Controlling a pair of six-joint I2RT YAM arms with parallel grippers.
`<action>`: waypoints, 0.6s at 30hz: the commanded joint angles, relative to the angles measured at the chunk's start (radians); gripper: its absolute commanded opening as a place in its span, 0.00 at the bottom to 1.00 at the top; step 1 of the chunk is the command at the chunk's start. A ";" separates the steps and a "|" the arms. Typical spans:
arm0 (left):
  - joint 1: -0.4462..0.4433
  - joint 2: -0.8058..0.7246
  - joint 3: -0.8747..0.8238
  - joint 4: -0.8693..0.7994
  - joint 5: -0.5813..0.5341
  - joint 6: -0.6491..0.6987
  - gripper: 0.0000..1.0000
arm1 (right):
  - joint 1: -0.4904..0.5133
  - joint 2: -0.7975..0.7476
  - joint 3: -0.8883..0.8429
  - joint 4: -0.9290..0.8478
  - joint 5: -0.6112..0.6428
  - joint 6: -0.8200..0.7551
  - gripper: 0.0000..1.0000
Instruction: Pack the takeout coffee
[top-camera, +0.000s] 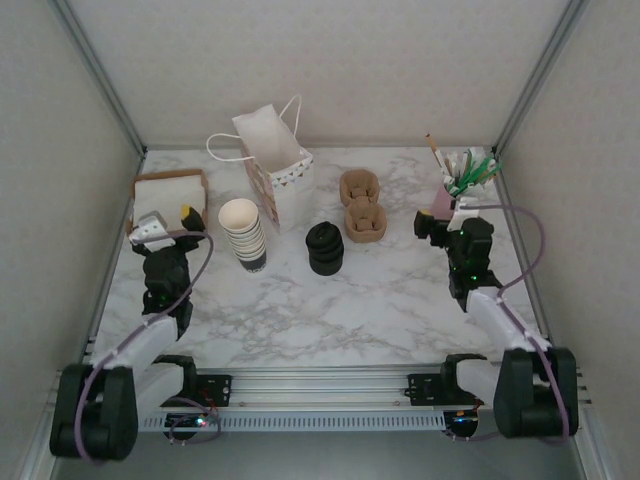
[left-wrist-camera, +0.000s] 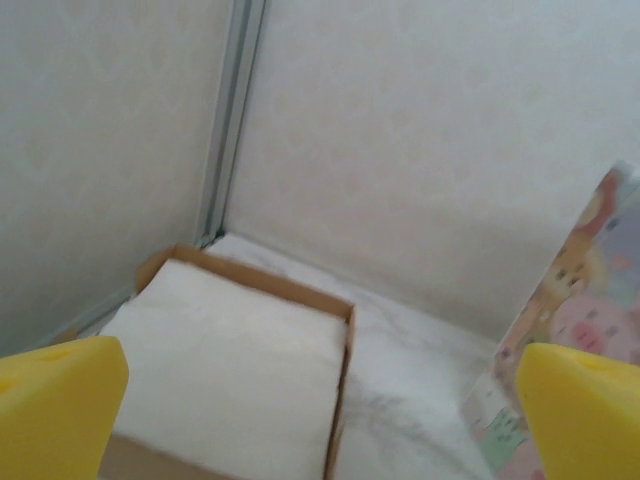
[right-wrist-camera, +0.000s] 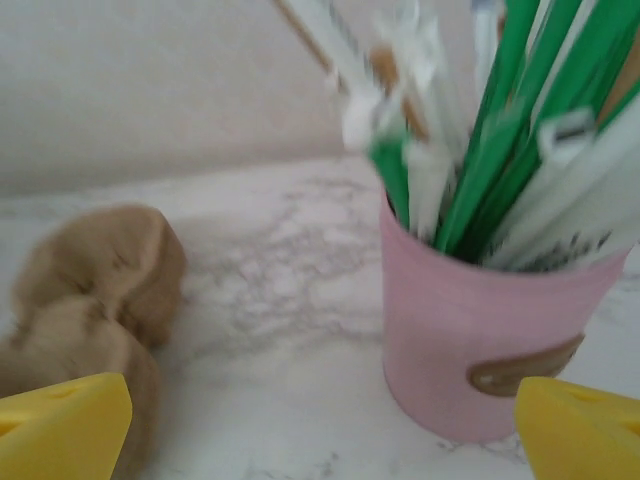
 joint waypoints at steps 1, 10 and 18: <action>-0.021 -0.136 0.095 -0.276 -0.046 -0.120 0.99 | 0.007 -0.095 0.118 -0.287 -0.057 0.116 0.99; -0.030 -0.386 0.359 -0.924 0.011 -0.496 0.99 | 0.009 -0.233 0.388 -0.826 -0.099 0.216 0.99; -0.030 -0.433 0.466 -1.077 0.355 -0.486 1.00 | 0.007 -0.290 0.356 -0.937 -0.091 0.317 0.99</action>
